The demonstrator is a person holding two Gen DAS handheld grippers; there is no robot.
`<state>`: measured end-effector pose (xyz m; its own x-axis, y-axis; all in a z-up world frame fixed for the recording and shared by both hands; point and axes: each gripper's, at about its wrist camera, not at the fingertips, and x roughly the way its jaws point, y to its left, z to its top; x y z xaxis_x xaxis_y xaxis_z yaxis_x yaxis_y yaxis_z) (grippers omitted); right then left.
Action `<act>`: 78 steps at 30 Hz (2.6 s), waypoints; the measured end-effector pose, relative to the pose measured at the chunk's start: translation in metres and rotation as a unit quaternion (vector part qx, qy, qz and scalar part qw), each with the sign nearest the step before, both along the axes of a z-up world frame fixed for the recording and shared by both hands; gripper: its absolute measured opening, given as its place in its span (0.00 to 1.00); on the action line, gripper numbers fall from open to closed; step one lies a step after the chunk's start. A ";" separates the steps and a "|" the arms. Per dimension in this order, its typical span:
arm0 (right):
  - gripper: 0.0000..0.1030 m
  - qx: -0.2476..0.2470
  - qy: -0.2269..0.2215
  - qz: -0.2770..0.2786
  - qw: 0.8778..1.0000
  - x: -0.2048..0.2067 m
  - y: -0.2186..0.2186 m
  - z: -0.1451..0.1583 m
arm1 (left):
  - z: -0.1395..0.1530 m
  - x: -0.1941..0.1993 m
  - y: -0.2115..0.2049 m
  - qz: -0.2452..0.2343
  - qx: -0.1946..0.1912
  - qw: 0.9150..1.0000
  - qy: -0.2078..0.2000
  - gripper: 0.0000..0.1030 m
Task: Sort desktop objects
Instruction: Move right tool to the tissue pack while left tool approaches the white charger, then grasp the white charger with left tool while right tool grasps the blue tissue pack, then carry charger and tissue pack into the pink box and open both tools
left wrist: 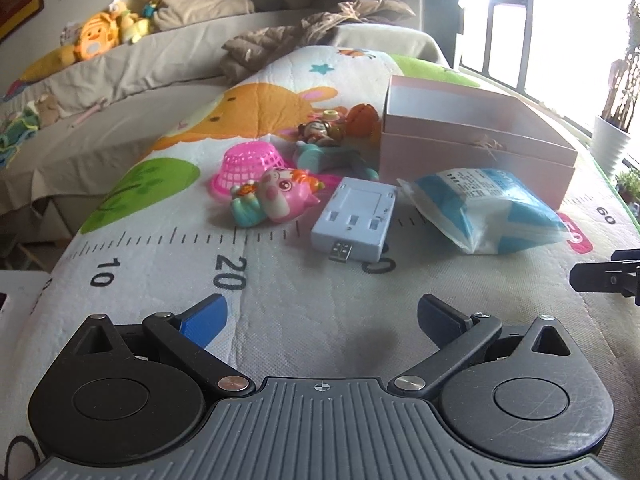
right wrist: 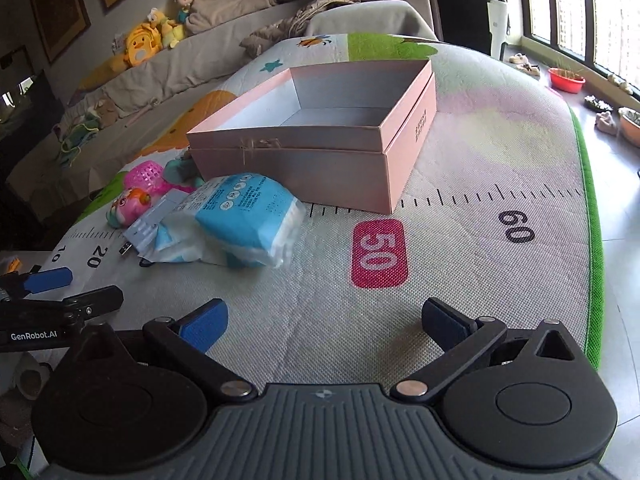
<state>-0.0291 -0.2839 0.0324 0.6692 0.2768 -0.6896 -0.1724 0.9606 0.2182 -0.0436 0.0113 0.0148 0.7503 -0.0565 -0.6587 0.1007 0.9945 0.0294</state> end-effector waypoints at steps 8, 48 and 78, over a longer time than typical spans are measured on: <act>1.00 -0.021 -0.009 0.062 0.998 0.000 0.010 0.013 | -0.001 -0.004 0.023 0.017 -0.042 0.999 0.002 1.00; 0.94 -0.104 -0.092 0.221 0.965 0.012 0.053 0.041 | 0.002 0.051 0.004 -0.077 -0.005 0.996 0.034 0.51; 0.51 -0.025 -0.159 0.073 0.984 0.015 -0.005 0.167 | 0.122 0.046 -0.066 -0.143 -0.002 0.980 -0.142 0.51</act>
